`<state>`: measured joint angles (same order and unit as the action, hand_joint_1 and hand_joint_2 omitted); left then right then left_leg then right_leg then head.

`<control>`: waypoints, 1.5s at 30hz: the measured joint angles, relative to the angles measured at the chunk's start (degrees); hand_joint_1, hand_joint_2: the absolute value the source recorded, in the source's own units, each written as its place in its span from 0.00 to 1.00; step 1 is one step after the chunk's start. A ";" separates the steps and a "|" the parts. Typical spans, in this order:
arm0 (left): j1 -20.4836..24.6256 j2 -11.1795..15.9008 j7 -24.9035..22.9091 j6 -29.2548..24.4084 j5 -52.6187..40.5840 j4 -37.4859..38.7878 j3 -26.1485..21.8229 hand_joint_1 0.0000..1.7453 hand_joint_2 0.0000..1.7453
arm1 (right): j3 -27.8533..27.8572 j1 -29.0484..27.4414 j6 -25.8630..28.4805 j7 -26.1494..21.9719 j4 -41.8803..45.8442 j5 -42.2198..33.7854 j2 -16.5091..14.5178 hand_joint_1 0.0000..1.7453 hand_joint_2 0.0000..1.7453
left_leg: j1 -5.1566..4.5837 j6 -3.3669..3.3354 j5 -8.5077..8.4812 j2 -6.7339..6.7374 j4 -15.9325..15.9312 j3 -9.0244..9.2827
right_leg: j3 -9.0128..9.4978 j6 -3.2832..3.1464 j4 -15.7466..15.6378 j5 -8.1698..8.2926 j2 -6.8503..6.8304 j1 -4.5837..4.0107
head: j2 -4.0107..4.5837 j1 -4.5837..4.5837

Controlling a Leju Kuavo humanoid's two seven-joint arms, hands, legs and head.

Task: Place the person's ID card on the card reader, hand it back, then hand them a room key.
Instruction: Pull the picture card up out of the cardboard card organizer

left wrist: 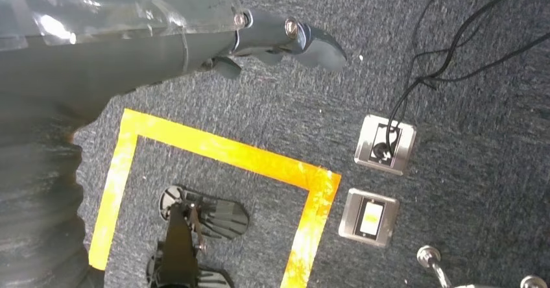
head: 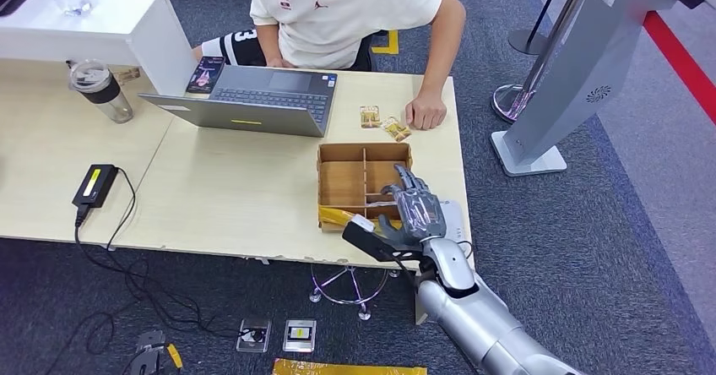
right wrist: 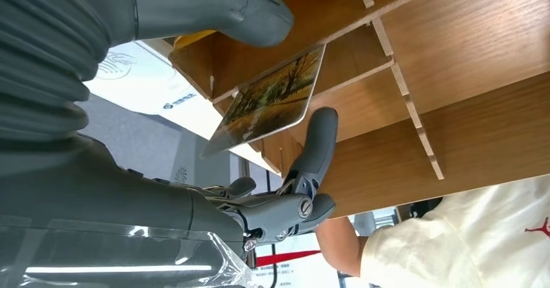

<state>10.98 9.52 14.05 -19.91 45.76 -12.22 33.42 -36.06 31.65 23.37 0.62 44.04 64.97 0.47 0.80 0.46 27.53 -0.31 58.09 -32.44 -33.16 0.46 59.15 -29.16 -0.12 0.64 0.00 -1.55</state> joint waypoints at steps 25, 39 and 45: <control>-0.02 0.05 -0.46 0.30 -0.30 -0.02 0.00 0.00 1.00 | 0.24 1.25 0.40 -0.57 -2.42 -1.57 2.05 0.89 1.00 | 0.00 0.00 0.00 0.02 0.00 0.02 | 0.01 0.01 0.00 0.01 0.06 0.00 | 0.00 0.00; -0.43 0.39 -0.03 0.63 -0.31 -0.02 0.16 0.00 1.00 | 3.70 0.64 4.56 -4.62 3.80 -10.94 2.83 1.00 1.00 | 0.00 0.00 0.00 0.03 0.01 0.01 | 0.01 0.02 0.02 0.02 0.08 0.00 | 0.00 0.01; -0.62 0.73 -0.02 1.00 -0.31 -0.02 0.18 0.00 1.00 | 8.66 0.54 4.04 -6.22 19.15 -18.25 3.01 1.00 1.00 | 0.00 0.00 -0.01 0.03 0.01 0.03 | 0.01 0.02 0.02 0.03 0.07 0.00 | 0.00 0.00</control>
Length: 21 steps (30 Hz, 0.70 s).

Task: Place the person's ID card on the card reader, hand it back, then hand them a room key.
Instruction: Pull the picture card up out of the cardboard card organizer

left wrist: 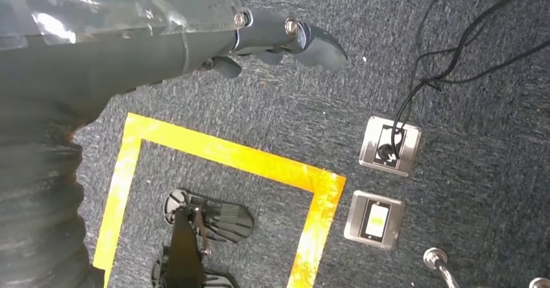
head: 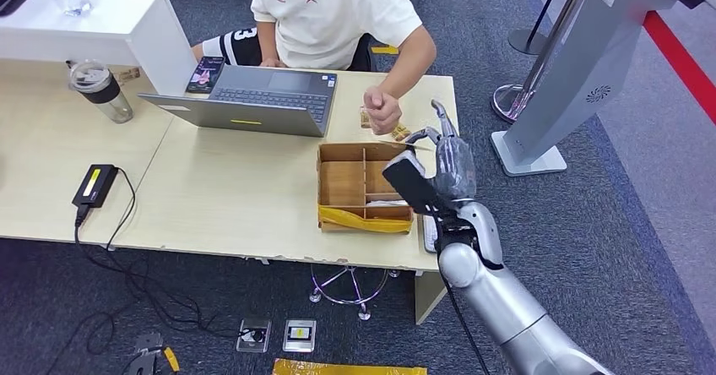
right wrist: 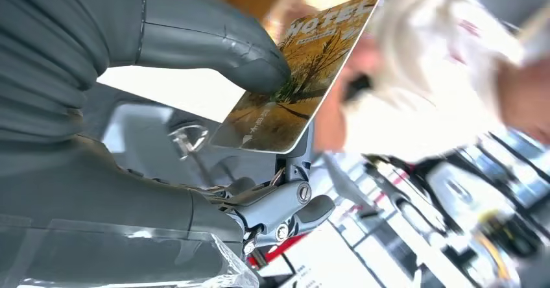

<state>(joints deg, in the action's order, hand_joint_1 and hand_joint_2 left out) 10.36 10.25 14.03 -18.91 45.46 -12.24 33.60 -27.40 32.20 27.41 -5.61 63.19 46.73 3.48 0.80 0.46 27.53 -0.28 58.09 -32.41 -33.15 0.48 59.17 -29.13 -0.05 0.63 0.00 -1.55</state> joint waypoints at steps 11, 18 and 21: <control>0.76 0.01 -0.23 -0.04 -1.33 -0.02 0.17 0.00 1.00 | 3.95 4.08 -2.70 -0.76 20.07 -1.84 -0.51 1.00 1.00 | 0.00 0.00 -0.01 0.04 0.00 0.01 | 0.02 0.00 0.00 0.01 0.02 0.01 | 0.00 0.01; 2.75 -0.42 -1.82 -0.22 -2.50 -0.46 0.46 0.00 1.00 | 3.83 11.32 -3.01 -2.74 11.98 1.69 -3.57 1.00 1.00 | 0.01 0.04 -0.09 0.02 -0.01 -0.05 | 0.02 -0.01 0.04 0.05 -0.02 0.00 | 0.00 0.00; 3.62 -0.64 -2.73 -0.49 -3.30 -0.80 0.92 0.00 1.00 | 3.40 15.14 -1.59 -2.95 2.73 5.08 -5.34 1.00 1.00 | 0.01 0.05 -0.11 -0.02 -0.01 -0.07 | 0.01 -0.01 0.04 0.06 -0.06 0.00 | 0.00 0.01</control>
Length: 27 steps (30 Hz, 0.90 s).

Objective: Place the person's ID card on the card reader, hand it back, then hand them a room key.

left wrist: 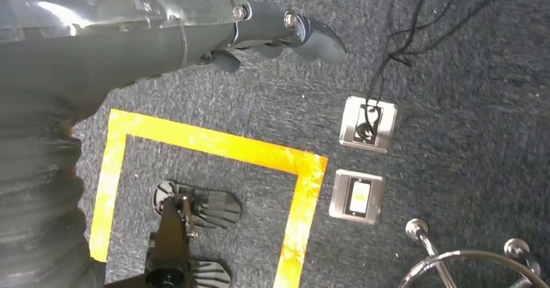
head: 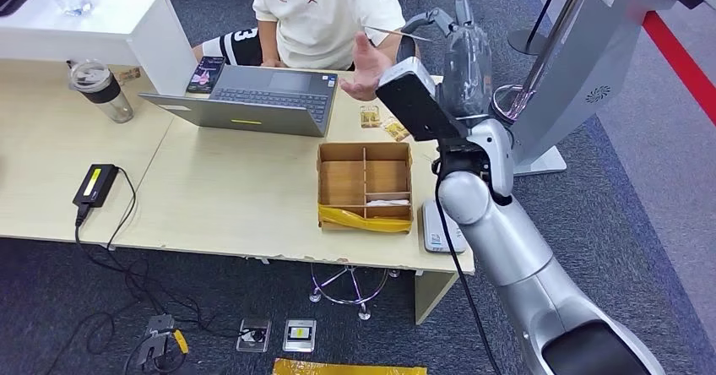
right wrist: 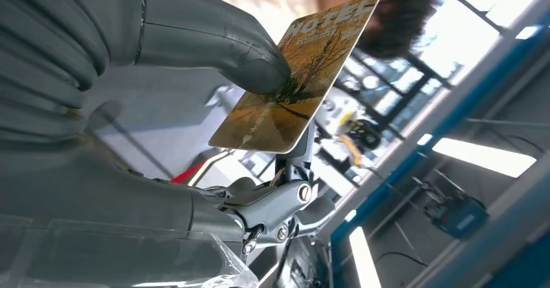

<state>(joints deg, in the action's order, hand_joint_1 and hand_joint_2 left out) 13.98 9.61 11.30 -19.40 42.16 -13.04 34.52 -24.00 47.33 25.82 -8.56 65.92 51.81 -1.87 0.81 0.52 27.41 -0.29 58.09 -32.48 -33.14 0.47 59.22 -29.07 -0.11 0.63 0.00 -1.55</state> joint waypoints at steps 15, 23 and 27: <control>1.45 -0.97 -0.57 -1.13 -1.01 -0.44 0.73 0.00 1.00 | -4.49 5.64 0.51 4.42 -30.75 9.33 -5.20 0.00 1.00 | 0.01 0.00 -0.01 -0.17 0.00 -0.01 | -0.01 -0.01 -0.02 -0.01 -0.11 -0.02 | 0.00 -0.01; 0.93 -0.95 -0.35 -1.13 -0.75 -0.43 0.73 0.00 1.00 | -4.65 5.70 3.59 4.00 -34.33 9.09 -5.23 0.00 1.00 | 0.01 0.01 -0.01 -0.15 0.01 0.01 | -0.03 -0.01 -0.02 -0.01 -0.08 -0.02 | 0.00 -0.01; 0.10 -0.69 0.50 -1.13 -0.02 -0.40 0.71 0.00 1.00 | -3.93 5.84 6.43 2.75 -35.26 7.85 -3.04 0.00 1.00 | 0.00 0.00 -0.01 -0.13 0.02 0.01 | -0.06 -0.01 -0.05 -0.01 -0.09 -0.01 | 0.00 -0.01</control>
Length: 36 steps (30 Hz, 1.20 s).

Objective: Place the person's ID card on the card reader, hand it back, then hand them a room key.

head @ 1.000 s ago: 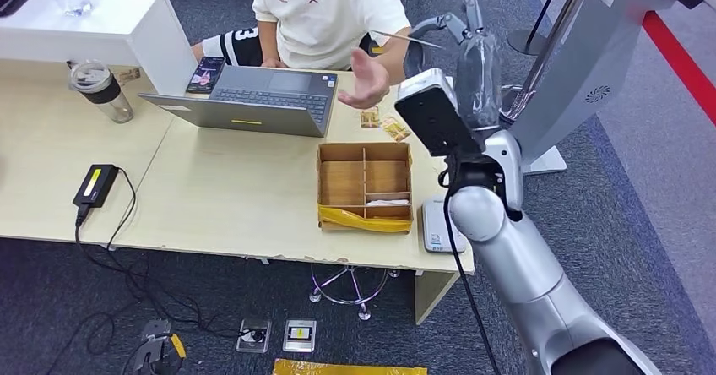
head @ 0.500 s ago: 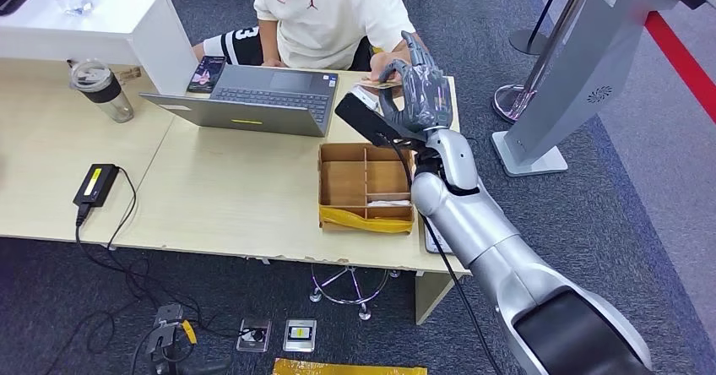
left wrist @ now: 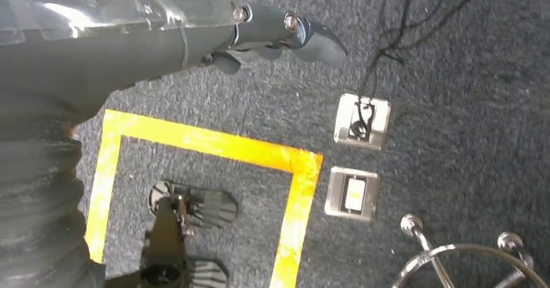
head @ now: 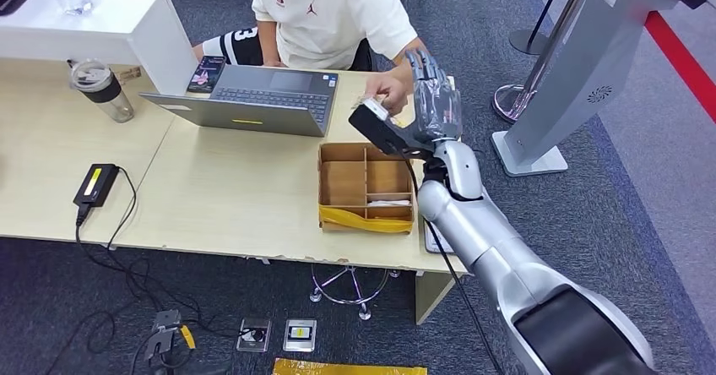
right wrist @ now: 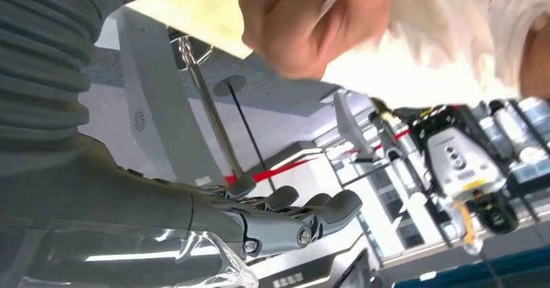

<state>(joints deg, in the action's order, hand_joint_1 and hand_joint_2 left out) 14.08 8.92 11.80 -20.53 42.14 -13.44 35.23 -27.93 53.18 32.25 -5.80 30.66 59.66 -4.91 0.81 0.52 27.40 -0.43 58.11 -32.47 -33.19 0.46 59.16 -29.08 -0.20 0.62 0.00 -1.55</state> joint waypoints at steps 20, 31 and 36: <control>-5.61 0.67 2.12 -2.83 5.42 0.51 -0.81 0.00 1.00 | 16.68 -14.60 1.80 -1.39 -0.44 -14.54 25.88 0.00 1.00 | 0.06 -0.36 0.37 -0.08 0.04 0.28 | 0.49 0.25 -0.48 -0.13 -0.17 -0.07 | 0.00 -0.16; -6.13 0.86 -0.31 -1.76 6.28 0.68 -1.57 0.00 1.00 | 26.43 -36.41 -15.78 6.53 -10.21 -24.11 29.97 0.00 1.00 | 0.15 -0.29 0.47 -0.28 -0.01 0.07 | 0.39 0.28 -0.49 -0.31 -0.34 -0.15 | 0.00 -0.23; -5.99 1.31 -0.52 0.26 5.52 0.72 -1.51 0.00 1.00 | 27.54 -41.04 -33.49 12.06 -12.85 -23.76 28.85 0.00 0.75 | 0.18 -0.25 0.52 0.00 -0.02 0.15 | 0.41 0.27 -0.48 -0.31 -0.07 -0.18 | 0.00 -0.23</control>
<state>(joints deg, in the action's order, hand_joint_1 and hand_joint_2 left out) 8.09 10.22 11.28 -20.27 47.66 -12.72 33.72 -0.39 12.13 -1.23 6.25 17.81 35.89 23.94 0.99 0.27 27.92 -0.43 58.08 -32.32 -32.79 0.73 58.69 -29.39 -0.27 0.44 0.00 -1.78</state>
